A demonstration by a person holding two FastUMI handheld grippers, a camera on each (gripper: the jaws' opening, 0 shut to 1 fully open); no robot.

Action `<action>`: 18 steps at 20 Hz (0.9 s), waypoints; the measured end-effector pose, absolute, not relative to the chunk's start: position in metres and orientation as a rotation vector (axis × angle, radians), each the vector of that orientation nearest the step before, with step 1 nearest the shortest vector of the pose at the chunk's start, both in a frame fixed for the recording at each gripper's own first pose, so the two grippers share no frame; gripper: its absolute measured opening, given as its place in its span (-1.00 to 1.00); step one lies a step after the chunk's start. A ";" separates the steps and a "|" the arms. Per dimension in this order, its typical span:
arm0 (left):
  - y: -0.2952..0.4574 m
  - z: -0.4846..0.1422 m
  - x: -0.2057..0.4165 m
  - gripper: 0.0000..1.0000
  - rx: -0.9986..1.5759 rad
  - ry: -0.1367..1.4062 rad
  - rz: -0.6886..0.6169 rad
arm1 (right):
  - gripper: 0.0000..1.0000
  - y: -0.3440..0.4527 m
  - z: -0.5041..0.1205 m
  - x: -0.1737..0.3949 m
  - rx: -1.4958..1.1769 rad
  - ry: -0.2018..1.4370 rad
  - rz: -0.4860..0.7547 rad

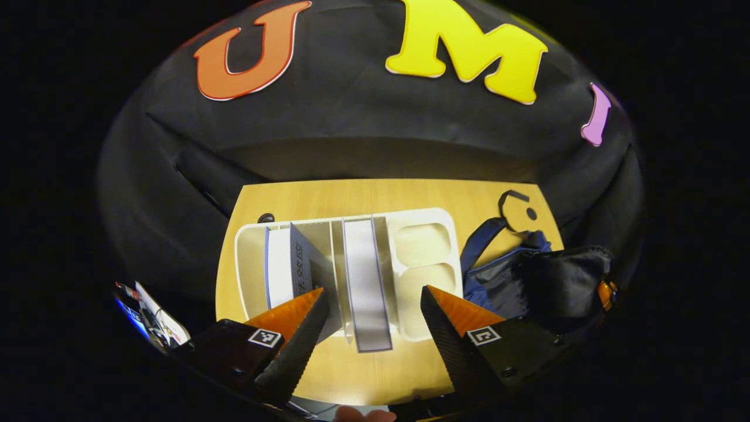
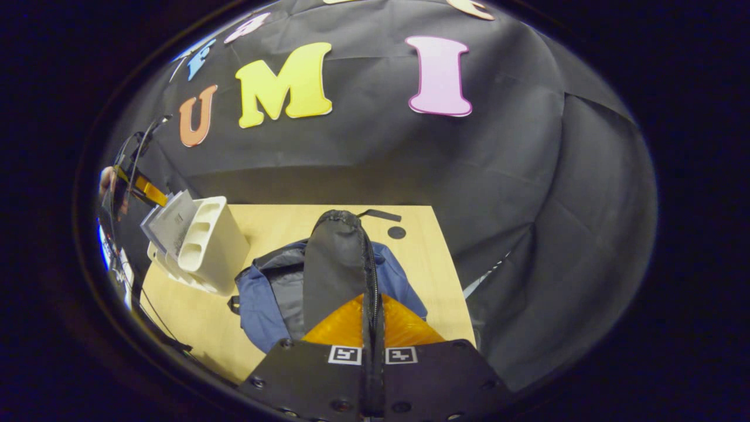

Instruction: Open the schoolbag, grab two books from the bookshelf and put them into the schoolbag.

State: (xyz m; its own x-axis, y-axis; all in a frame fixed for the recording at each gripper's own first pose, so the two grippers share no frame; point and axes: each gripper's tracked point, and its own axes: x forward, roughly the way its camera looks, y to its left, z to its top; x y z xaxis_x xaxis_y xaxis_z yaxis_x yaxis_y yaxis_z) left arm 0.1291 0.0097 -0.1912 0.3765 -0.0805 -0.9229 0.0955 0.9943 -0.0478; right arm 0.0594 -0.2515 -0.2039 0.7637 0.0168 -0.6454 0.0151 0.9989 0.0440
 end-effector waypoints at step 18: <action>0.014 -0.257 0.120 0.51 0.004 1.515 -0.019 | -1.00 -0.261 -0.212 0.060 0.089 0.697 -0.015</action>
